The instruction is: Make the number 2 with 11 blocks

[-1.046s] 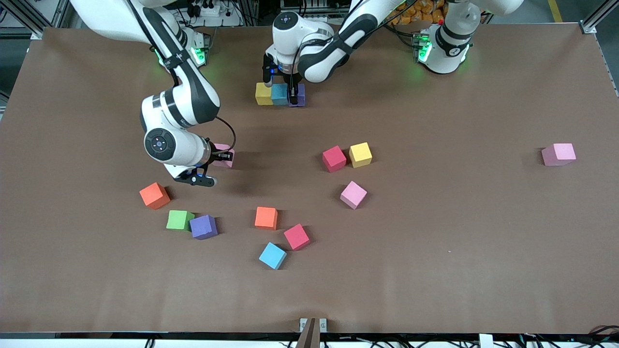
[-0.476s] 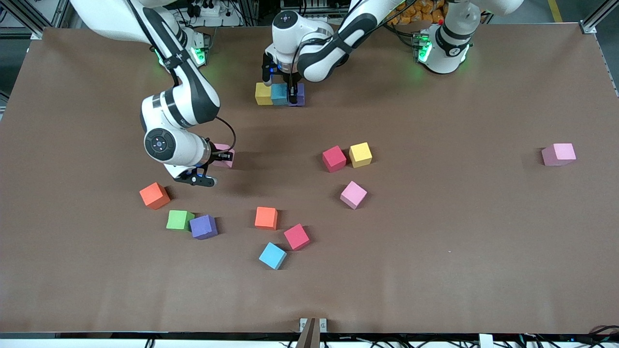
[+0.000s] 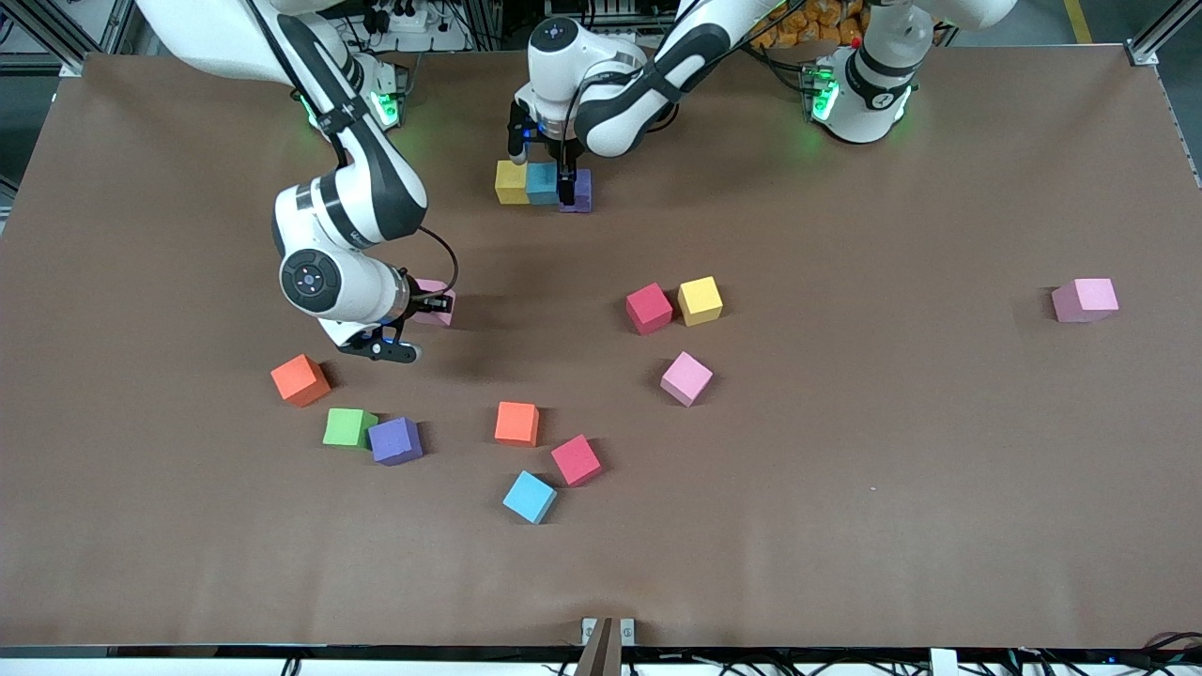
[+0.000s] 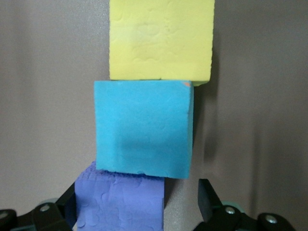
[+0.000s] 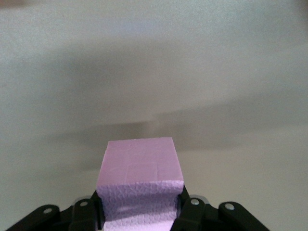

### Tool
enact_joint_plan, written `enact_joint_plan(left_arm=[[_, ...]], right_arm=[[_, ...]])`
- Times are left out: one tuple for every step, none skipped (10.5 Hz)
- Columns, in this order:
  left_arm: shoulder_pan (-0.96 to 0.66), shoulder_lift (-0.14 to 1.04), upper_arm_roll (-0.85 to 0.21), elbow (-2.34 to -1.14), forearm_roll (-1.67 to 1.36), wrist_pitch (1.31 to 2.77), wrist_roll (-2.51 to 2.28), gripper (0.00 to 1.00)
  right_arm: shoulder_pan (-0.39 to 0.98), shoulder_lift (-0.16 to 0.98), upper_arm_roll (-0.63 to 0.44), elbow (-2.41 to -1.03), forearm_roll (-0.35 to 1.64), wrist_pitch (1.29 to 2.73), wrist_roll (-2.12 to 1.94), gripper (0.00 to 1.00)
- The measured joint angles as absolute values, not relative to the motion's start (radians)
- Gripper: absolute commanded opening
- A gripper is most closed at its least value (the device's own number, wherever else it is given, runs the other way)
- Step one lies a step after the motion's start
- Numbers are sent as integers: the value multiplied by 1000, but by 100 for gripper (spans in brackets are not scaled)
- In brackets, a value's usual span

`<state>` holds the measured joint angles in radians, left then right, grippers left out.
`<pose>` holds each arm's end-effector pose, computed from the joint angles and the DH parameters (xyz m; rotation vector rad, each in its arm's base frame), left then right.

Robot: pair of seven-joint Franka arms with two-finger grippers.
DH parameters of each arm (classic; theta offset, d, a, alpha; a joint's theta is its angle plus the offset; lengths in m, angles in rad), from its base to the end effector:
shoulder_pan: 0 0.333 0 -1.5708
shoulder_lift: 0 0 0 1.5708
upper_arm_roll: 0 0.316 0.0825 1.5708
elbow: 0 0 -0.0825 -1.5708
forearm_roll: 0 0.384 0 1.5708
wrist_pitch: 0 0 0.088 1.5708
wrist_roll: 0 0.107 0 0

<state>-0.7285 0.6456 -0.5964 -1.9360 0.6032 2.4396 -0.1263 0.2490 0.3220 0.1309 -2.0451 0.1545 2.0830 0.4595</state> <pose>0.1644 -0.5967 0.1979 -2.2142 2.2107 -0.0730 0.5184 0.2143 0.2647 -3.0534 0.2685 0.5027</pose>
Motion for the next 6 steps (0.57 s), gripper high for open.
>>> enact_joint_plan(left_arm=[[-729, 647, -596, -1935, 603, 2440, -126, 100], [-729, 647, -597, -1934, 603, 2440, -126, 100], [-729, 648, -597, -1934, 603, 2440, -126, 100], [-729, 648, -597, -1934, 603, 2440, -126, 100], [-729, 649, -597, -1934, 603, 2440, -130, 100], [-729, 650, -597, -1934, 603, 2440, -139, 100]], right_arm=[[249, 322, 131, -2045, 155, 2083, 459, 0], [249, 322, 131, -2045, 155, 2083, 459, 0], [250, 322, 131, -2045, 155, 2083, 459, 0], [252, 322, 131, -2044, 155, 2083, 460, 0], [256, 322, 131, -2041, 155, 2083, 460, 0], [258, 322, 131, -2038, 155, 2083, 461, 0]])
